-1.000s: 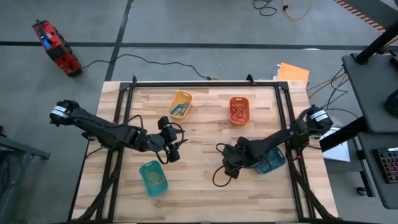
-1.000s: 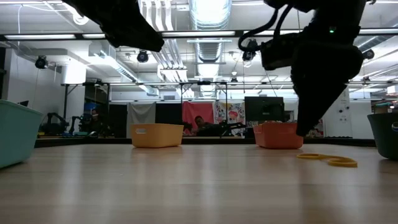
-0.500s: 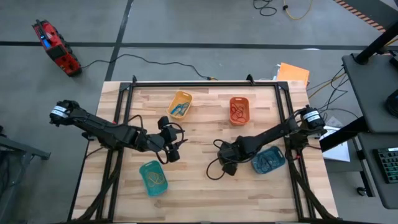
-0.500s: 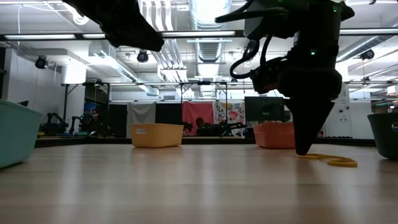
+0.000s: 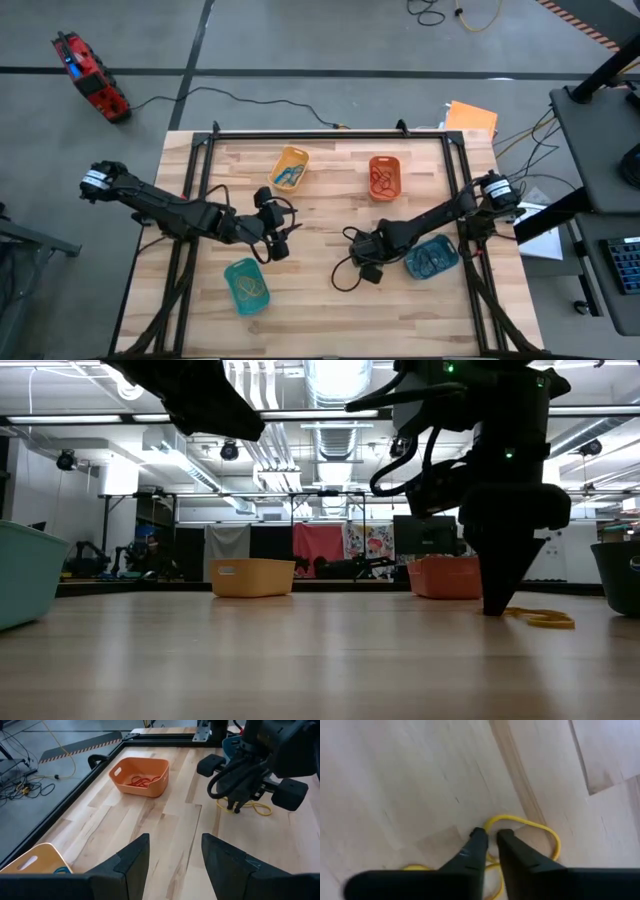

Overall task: Sort rubber bands into baskets
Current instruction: Put the yellow rubber band into the green bin

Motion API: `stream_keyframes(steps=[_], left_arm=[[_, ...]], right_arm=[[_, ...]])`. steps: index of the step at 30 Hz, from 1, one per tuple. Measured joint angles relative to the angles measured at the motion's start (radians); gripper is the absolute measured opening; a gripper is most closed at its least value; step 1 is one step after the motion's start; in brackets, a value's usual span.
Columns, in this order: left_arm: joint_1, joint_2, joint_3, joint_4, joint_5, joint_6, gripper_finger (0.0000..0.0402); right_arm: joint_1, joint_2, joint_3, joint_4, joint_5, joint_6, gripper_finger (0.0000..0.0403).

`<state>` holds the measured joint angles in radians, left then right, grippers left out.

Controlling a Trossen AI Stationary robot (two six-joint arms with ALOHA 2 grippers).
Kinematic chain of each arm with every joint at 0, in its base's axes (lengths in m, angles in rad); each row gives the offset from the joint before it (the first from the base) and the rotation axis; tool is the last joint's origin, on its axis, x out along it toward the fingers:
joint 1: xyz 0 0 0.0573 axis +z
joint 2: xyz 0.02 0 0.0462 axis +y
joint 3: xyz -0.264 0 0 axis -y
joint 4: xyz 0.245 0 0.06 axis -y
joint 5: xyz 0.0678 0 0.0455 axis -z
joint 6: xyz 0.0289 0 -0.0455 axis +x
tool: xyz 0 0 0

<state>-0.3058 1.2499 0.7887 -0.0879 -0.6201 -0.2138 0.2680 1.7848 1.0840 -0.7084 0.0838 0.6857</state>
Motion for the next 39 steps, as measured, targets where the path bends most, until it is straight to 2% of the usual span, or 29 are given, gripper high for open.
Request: stream_keyframes(steps=[3, 11, 15, 21, 27, 33, 39], left_arm=[[0.000, 0.000, 0.000, 0.000, 0.000, 0.000, 0.0165], [0.000, 0.009, 0.000, 0.005, 0.000, 0.023, 0.0165], [0.000, 0.024, 0.000, 0.032, 0.019, 0.040, 0.0165], [-0.001, 0.065, 0.000, 0.130, 0.210, 0.106, 0.0165], [0.000, 0.132, 0.000, 0.253, 0.239, 0.142, 0.0165], [0.000, 0.196, 0.000, 0.325, 0.254, 0.158, 0.0165], [-0.001, 0.235, 0.000, 0.334, 0.433, 0.187, 0.0165]], right_arm=[[0.001, -0.005, -0.002, 0.011, 0.001, -0.024, 0.0015], [0.022, -0.111, -0.008, 0.054, 0.092, -0.053, 0.0008], [0.040, -0.170, -0.015, 0.131, 0.129, -0.091, 0.0008], [0.055, -0.252, -0.031, 0.326, 0.134, -0.227, 0.0008], [0.057, -0.279, -0.068, 0.568, 0.099, -0.373, 0.0008], [0.056, -0.263, -0.076, 0.711, 0.091, -0.493, 0.0008], [0.050, -0.263, -0.077, 0.808, 0.092, -0.575, 0.0008]])
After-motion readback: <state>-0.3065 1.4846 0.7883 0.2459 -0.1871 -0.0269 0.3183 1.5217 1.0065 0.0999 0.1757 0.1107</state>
